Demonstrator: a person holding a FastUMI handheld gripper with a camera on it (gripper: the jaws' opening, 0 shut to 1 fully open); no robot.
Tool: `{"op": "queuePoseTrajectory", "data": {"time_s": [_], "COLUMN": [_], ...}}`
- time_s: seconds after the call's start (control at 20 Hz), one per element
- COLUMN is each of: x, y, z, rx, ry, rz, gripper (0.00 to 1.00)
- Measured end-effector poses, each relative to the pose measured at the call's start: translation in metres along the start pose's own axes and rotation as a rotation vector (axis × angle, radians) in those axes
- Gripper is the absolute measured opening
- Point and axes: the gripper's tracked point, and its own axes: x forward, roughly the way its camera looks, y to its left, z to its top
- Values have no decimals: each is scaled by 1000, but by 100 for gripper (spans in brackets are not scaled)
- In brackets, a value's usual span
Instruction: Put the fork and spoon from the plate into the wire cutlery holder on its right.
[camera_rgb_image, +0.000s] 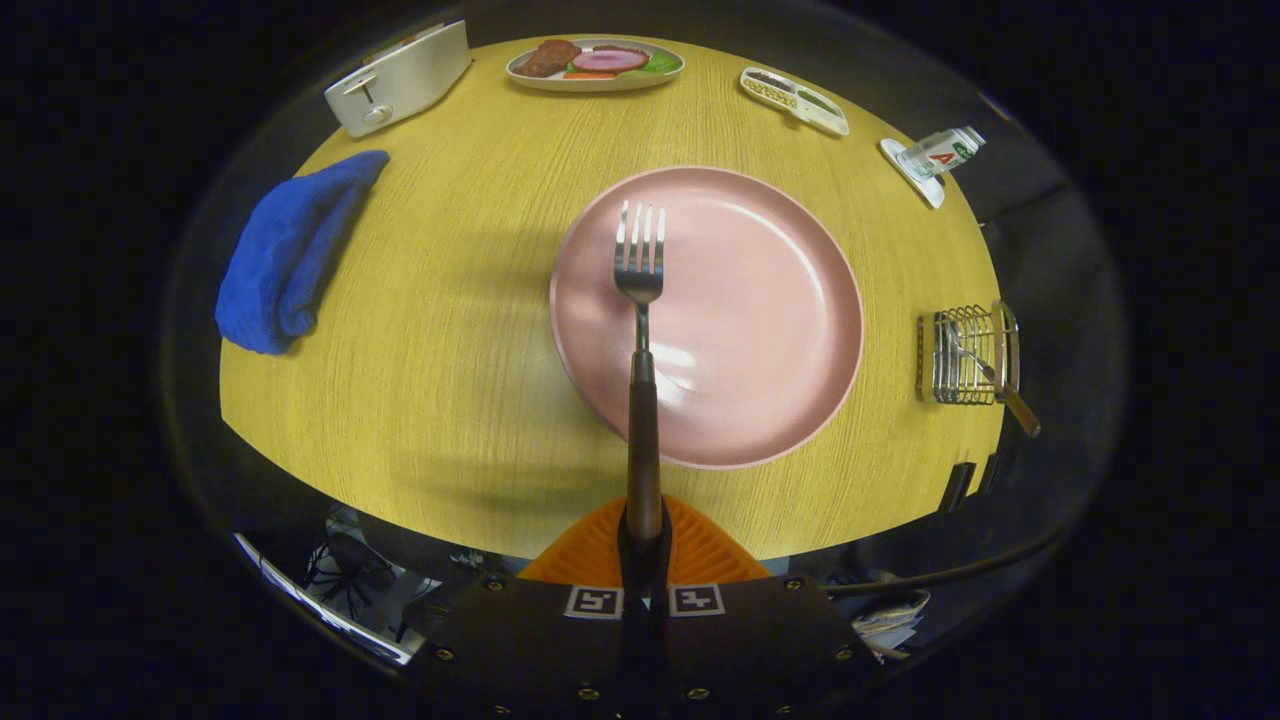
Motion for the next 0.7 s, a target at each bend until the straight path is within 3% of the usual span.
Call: {"op": "queuePoseTrajectory", "data": {"time_s": [0.35, 0.7], "x": [-45, -65], "y": [-41, -117], "z": [18, 17], "rx": [97, 262], "ry": [-74, -63], "rz": [-55, -116], "gripper": [3, 2]}}
